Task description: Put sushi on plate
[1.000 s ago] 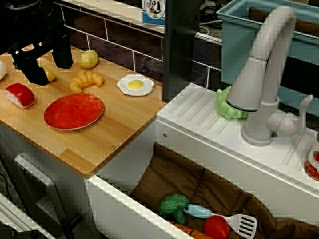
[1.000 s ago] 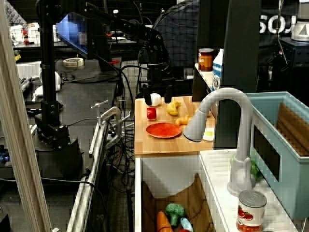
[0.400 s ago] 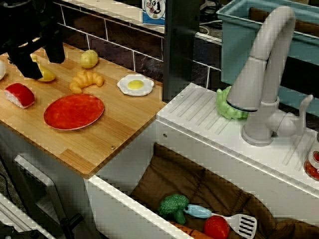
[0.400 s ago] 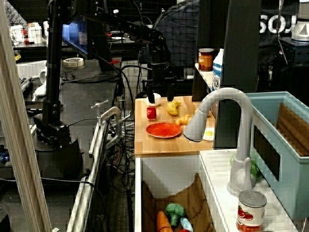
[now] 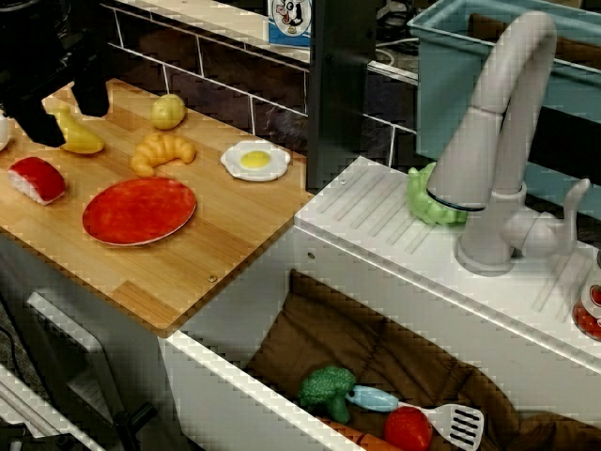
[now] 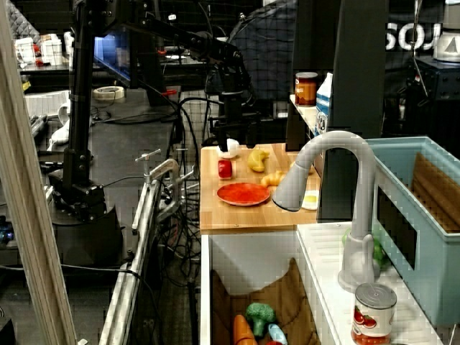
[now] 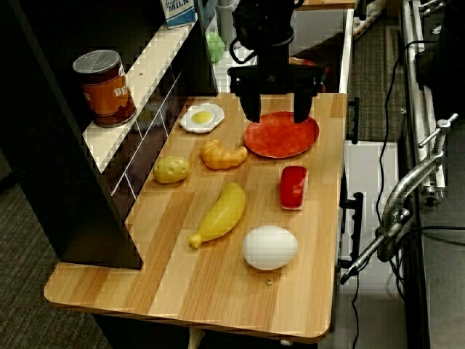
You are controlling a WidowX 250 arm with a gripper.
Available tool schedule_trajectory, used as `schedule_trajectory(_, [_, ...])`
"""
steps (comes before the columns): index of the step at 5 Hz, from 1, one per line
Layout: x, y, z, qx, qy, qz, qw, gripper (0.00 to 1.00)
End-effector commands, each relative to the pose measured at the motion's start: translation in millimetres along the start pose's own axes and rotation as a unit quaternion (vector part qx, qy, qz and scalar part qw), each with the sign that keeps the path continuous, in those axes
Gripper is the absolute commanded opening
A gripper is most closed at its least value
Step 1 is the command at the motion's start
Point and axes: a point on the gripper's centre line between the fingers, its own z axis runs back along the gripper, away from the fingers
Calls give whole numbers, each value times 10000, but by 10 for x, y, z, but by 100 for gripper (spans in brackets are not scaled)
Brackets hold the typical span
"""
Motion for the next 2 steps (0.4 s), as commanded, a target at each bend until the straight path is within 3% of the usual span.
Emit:
schedule_trajectory(1, [243, 102, 130, -170, -154, -71, 9997, 100])
schedule_trajectory(2, [316, 135, 98, -177, -215, -83, 9996, 100])
